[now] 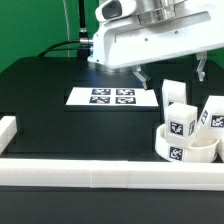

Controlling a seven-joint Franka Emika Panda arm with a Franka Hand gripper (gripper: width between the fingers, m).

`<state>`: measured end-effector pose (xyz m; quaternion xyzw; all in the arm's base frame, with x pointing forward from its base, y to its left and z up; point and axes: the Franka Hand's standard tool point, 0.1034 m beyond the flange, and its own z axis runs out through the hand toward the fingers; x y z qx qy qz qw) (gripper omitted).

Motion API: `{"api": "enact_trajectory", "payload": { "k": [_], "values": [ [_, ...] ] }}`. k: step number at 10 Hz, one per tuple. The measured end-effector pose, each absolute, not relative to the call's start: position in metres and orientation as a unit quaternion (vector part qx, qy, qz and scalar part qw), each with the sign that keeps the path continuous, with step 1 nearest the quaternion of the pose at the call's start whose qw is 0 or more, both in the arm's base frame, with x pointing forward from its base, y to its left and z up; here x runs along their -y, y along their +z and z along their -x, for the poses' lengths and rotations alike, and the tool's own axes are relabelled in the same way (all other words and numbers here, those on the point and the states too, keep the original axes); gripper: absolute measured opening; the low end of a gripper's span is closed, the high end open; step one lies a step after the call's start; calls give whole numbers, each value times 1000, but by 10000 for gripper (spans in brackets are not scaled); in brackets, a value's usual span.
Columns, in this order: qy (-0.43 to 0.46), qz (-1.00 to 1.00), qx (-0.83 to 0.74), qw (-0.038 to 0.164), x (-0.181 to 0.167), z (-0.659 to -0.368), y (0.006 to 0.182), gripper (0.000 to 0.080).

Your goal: Assemble stool

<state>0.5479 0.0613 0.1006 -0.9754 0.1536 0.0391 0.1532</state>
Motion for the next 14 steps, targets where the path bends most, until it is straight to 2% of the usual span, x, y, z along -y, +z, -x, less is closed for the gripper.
{"api": "enact_trajectory", "payload": {
  "k": [1, 2, 3, 5, 6, 11, 14],
  "values": [
    [72, 972, -152, 164, -62, -548, 101, 649],
    [79, 972, -149, 166, -61, -552, 101, 649],
    [69, 978, -127, 149, -60, -554, 101, 649],
    [52, 992, -46, 102, -65, -557, 105, 649],
    [45, 995, -18, 93, -68, -559, 105, 649],
    [29, 984, 148, 99, -64, -559, 104, 649],
    [-8, 945, 319, 79, -61, -566, 102, 649]
  ]
}}
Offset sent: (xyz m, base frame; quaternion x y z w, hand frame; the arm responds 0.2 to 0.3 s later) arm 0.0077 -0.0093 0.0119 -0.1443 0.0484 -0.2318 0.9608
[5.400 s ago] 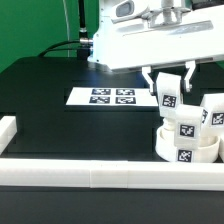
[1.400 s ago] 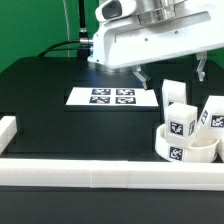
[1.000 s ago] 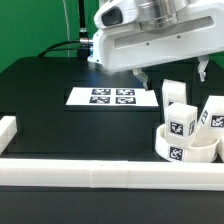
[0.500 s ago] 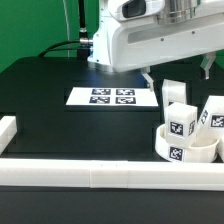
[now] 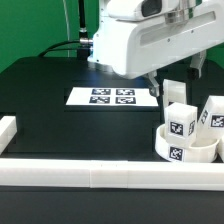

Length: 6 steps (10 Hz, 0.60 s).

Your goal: Assemble stool

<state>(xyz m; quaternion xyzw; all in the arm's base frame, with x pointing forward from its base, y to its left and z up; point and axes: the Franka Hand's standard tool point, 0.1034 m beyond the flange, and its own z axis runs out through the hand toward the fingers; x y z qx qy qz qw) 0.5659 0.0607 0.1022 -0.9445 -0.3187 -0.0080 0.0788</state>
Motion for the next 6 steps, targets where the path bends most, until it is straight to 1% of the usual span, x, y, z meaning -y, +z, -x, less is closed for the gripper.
{"api": "enact_trajectory", "payload": {
  "k": [2, 5, 6],
  "values": [
    [-11, 922, 380, 71, -60, -566, 102, 649],
    [-15, 891, 449, 67, -56, -566, 100, 649],
    [-16, 893, 445, 66, -57, -564, 96, 649]
  ]
}}
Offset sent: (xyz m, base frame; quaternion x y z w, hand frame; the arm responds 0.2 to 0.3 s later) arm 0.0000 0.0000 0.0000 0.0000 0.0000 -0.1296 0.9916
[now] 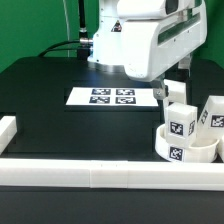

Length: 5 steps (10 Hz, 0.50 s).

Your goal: Assemble stool

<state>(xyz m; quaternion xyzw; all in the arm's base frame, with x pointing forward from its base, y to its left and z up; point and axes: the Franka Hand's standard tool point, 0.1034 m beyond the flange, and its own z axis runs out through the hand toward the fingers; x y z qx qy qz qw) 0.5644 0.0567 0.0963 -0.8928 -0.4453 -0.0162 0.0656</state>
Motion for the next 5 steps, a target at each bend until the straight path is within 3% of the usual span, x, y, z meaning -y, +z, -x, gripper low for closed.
{"api": "enact_trajectory", "payload": {
  "k": [5],
  "values": [
    [-12, 890, 451, 69, -64, -560, 90, 649]
  ]
}}
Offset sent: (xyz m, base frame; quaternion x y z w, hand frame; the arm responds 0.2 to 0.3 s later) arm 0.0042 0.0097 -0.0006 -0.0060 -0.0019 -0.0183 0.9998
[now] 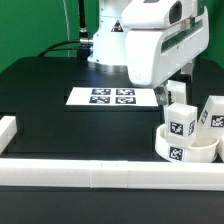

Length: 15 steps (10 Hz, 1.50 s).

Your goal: Assemble stool

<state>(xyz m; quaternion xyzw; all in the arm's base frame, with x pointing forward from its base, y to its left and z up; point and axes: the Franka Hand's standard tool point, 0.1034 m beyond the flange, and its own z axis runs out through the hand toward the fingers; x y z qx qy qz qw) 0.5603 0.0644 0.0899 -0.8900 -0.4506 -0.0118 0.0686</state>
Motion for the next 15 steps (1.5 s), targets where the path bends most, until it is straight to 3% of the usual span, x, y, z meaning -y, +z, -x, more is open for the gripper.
{"api": "enact_trajectory", "payload": {
  "k": [3, 5, 6, 7, 10, 15],
  "values": [
    [-10, 889, 451, 70, -67, -559, 88, 649],
    [-9, 890, 450, 71, -68, -558, 87, 390],
    [-9, 890, 450, 71, -67, -559, 87, 390],
    [-9, 890, 449, 71, -67, -559, 87, 338],
    [-7, 906, 417, 73, -66, -559, 86, 338],
    [8, 977, 200, 79, -67, -561, 86, 340]
  ]
}}
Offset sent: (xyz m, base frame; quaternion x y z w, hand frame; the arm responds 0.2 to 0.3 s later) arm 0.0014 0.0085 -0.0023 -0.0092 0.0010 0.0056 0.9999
